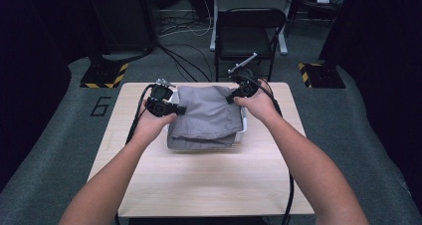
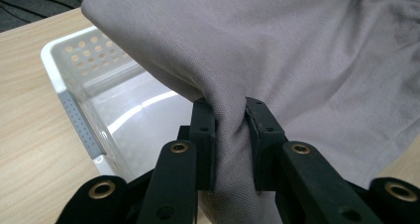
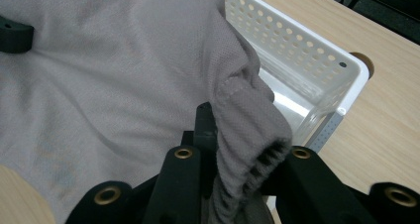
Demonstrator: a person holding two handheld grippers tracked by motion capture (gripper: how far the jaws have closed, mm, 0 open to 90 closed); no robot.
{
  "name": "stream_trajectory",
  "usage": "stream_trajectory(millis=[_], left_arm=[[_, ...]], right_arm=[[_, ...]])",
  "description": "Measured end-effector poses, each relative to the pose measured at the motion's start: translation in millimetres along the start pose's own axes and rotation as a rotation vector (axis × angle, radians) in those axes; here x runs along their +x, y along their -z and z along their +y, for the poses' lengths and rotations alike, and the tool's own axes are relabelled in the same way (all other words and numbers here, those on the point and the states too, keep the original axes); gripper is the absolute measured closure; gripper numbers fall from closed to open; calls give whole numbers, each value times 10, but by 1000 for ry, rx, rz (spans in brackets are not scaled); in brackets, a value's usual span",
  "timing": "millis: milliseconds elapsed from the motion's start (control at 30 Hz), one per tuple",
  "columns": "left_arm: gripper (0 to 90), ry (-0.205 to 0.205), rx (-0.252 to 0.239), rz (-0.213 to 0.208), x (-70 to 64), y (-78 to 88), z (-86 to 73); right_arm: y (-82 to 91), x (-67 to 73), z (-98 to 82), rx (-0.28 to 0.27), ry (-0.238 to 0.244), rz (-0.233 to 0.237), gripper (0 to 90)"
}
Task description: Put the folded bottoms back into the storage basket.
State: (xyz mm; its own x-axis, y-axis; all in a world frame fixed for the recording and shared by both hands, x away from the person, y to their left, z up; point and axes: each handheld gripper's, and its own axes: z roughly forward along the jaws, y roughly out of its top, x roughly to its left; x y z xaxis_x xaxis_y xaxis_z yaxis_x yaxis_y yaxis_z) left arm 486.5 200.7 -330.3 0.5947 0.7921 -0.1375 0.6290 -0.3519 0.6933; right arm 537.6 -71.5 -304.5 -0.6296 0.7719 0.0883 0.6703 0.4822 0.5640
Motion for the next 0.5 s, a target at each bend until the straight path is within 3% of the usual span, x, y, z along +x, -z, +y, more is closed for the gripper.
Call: stream_trajectory(millis=[200,367,500], left_arm=[[763,7,0,5,57,-49,68],[763,43,-10,-3,88,-70,127],[763,28,-5,1,98,-88,182]], right_arm=[[-17,-42,78,2,1,-19,771],[-1,-63,160,-1,10,-42,770],[12,-63,217,0,19,-58,770]])
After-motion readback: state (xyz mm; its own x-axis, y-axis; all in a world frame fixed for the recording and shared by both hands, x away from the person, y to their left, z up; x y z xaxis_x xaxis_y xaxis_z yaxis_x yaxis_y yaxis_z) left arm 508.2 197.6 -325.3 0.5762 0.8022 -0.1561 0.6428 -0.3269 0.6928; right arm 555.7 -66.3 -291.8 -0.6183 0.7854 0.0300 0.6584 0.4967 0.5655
